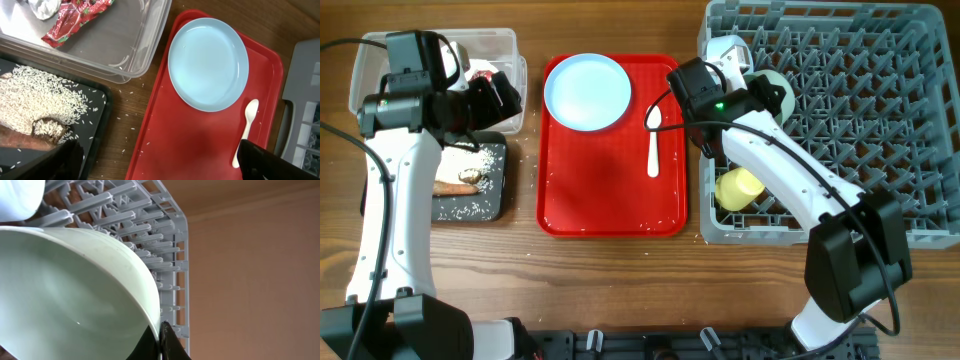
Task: Sort waste into correct bins and load items into the dishwasher rack
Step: 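Move the right gripper back to the light-blue plate on the red tray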
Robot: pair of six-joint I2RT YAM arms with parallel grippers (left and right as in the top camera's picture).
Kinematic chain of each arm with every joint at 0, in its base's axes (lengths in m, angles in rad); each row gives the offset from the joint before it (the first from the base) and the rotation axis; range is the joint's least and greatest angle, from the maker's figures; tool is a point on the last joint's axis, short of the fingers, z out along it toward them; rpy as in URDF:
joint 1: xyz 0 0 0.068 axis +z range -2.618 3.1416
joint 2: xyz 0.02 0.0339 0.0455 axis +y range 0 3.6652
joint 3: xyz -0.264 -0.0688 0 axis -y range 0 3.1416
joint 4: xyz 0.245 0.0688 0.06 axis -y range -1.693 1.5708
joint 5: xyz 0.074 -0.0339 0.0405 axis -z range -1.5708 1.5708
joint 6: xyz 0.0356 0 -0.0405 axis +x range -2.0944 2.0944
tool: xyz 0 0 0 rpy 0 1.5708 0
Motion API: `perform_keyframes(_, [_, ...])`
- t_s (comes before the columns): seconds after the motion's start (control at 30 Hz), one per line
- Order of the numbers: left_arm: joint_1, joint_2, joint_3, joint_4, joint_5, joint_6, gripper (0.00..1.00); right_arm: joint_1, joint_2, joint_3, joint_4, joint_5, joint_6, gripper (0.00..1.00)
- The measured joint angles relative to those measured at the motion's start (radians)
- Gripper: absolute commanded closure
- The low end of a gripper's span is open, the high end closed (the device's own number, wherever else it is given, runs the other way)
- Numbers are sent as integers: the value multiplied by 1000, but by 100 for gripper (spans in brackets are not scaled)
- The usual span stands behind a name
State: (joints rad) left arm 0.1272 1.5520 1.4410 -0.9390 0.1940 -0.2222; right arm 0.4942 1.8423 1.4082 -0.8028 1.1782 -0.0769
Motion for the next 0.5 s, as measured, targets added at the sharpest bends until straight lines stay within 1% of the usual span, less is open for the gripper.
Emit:
perform_keyframes(0.13, [0,0,0,0,0,0,0,22,0,0,-24,-72,0,95])
perform_keyframes(0.17, [0,0,0,0,0,0,0,47,0,0,-36,-72,0,89])
perform_keyframes(0.2, [0,0,0,0,0,0,0,72,0,0,-43,-74,-5,73])
perform_keyframes(0.27, [0,0,0,0,0,0,0,108,0,0,-47,-88,-3,50])
perform_keyframes(0.3, [0,0,0,0,0,0,0,132,0,0,-47,-116,-7,35])
perform_keyframes(0.33, [0,0,0,0,0,0,0,160,3,-1,-47,-146,-8,25])
perform_keyframes(0.43, [0,0,0,0,0,0,0,172,3,-2,-28,-214,-7,18])
perform_keyframes(0.5, [0,0,0,0,0,0,0,168,3,-2,33,-276,-8,16])
